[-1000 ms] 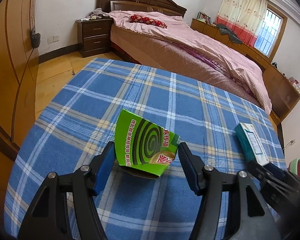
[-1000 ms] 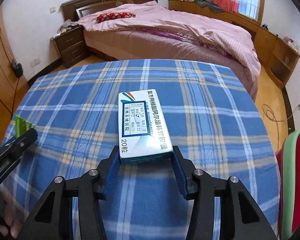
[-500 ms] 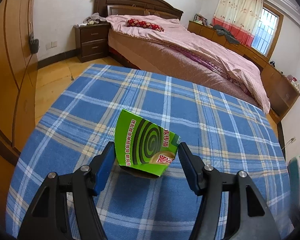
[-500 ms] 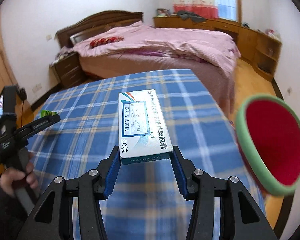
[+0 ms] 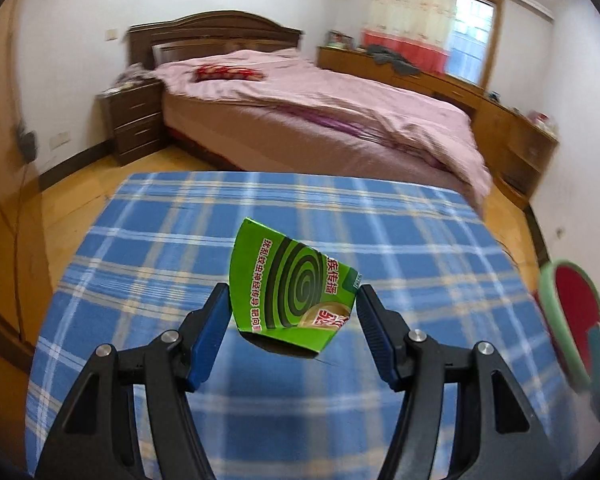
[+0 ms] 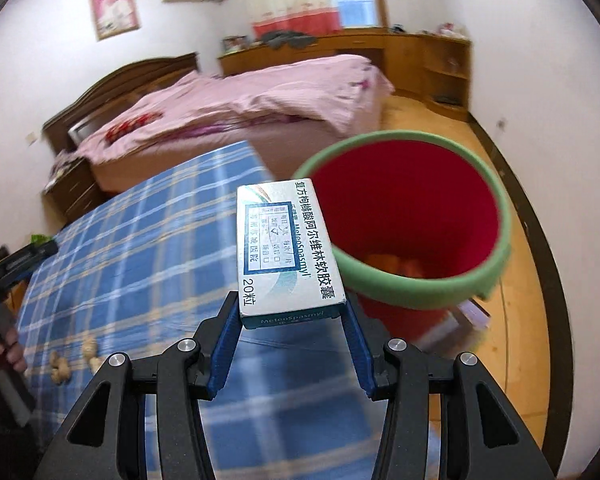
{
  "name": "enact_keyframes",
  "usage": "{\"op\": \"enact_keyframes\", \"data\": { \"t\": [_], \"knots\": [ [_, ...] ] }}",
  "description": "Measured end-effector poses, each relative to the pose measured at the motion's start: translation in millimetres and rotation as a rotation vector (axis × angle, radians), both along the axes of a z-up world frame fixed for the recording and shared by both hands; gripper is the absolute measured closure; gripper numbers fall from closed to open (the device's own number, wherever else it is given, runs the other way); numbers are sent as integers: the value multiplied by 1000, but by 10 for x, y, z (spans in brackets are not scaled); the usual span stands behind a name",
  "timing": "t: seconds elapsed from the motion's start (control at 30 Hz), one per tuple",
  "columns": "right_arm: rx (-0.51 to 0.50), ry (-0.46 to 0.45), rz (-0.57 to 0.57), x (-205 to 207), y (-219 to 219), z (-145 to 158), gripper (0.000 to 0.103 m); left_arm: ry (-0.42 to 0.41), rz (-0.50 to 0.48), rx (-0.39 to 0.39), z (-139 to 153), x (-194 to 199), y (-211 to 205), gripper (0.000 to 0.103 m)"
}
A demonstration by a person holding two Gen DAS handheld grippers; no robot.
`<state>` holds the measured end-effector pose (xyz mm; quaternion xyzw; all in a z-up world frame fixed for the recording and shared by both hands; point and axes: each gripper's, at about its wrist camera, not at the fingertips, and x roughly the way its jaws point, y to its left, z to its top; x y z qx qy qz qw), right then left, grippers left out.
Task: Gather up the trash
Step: 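Carry the green packet and medicine box over the red bin and release both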
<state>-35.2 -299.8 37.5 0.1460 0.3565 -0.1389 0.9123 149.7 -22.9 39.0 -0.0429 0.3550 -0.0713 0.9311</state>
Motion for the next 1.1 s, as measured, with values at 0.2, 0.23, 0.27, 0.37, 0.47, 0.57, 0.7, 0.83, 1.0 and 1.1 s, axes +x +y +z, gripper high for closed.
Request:
{"op": "enact_keyframes", "data": {
  "t": [0.2, 0.23, 0.27, 0.37, 0.47, 0.57, 0.7, 0.83, 1.0, 1.1],
  "knots": [
    [42, -20, -76, -220, -390, -61, 52, 32, -139, -22, 149, -249, -485, 39],
    [46, -22, -83, -243, -433, -69, 52, 38, -164, -22, 162, -285, -581, 39],
    [51, -24, -90, -252, -486, -79, 52, 45, -199, -24, 182, -330, -712, 39],
    [55, -31, -107, -293, -658, -81, 52, 50, -280, -41, 238, -427, -1027, 39],
    [55, -40, -113, -304, -833, -70, 52, 45, -363, -77, 273, -526, -1330, 39],
    [59, -47, -109, -298, -998, -57, 52, 29, -432, -74, 301, -584, -1666, 39],
    [50, -42, -96, -233, -1164, -59, 52, 40, -489, -79, 279, -585, -2050, 39],
    [49, -34, -83, -144, -1303, -106, 52, 58, -543, -66, 182, -582, -2445, 39],
    [65, -33, -73, -23, -1448, -190, 52, 97, -600, -51, 3, -546, -2818, 39],
    [68, -33, -62, 31, -1500, -233, 52, 115, -620, -32, -104, -523, -2965, 39]
  ]
}}
